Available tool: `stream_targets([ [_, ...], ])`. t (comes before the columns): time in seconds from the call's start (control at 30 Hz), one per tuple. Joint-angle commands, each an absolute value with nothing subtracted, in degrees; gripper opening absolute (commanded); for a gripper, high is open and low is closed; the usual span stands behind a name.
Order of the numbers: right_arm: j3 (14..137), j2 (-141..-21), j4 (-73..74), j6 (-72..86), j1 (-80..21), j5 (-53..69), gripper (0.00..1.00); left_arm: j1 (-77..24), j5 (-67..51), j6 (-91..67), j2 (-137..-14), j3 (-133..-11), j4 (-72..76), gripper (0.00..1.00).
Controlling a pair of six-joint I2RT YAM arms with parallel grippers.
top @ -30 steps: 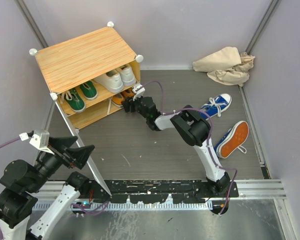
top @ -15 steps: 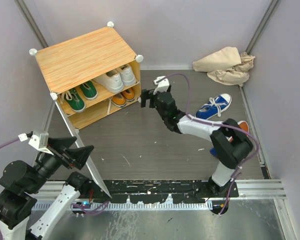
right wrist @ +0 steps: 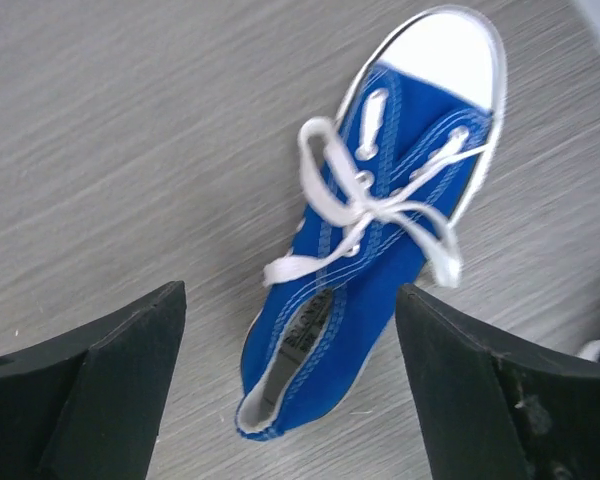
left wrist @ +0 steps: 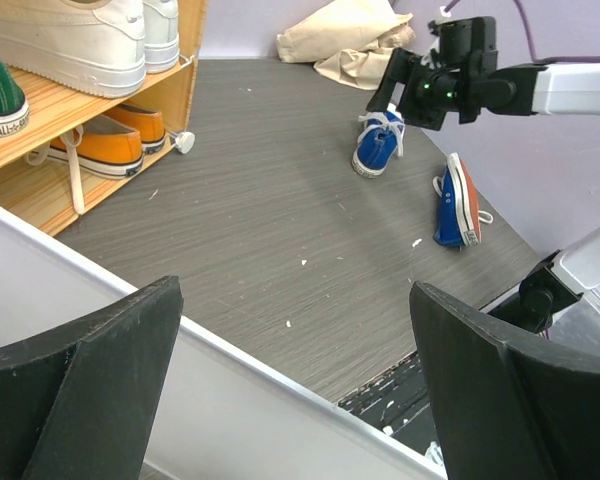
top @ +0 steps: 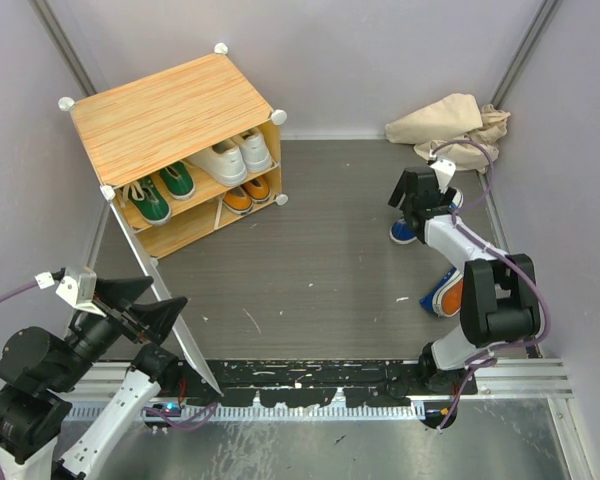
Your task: Place and organize the shoes in the shoe cabinet
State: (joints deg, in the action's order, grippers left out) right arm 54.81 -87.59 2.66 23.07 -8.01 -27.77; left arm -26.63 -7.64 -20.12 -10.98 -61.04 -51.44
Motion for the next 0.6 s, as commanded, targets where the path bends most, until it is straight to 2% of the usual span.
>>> stream_targets([
  [0.0,56.4,-92.0,3.5,23.7,-9.5,-21.3,0.84,-26.7,-9.8,-20.5,-10.5,-60.1,-58.3,0.98],
  [0.27,56.5,-98.9,3.2,26.0,-9.4,-20.6,0.71,-26.7,-9.1,-20.6,-10.9,-60.2,-58.6,0.98],
  [0.3,56.4,-99.5,2.8,25.9,-9.4,-19.9,0.65,-26.7,-9.0,-20.6,-11.0,-60.2,-58.7,0.98],
  [0.4,56.8,-101.2,2.4,25.1,-9.4,-16.3,0.21,-26.7,-9.1,-20.7,-11.6,-60.1,-58.7,0.98],
  [0.43,56.9,-101.4,2.2,24.8,-9.4,-14.6,0.09,-26.7,-9.1,-20.8,-11.7,-60.1,-58.7,0.98],
  [0.47,56.7,-101.2,1.9,24.5,-9.5,-13.2,0.05,-26.8,-9.1,-20.9,-11.8,-60.0,-58.8,0.98],
  [0.57,55.8,-99.5,0.9,23.4,-10.8,-6.6,0.01,-26.7,-8.9,-21.4,-11.6,-60.0,-58.8,0.98],
])
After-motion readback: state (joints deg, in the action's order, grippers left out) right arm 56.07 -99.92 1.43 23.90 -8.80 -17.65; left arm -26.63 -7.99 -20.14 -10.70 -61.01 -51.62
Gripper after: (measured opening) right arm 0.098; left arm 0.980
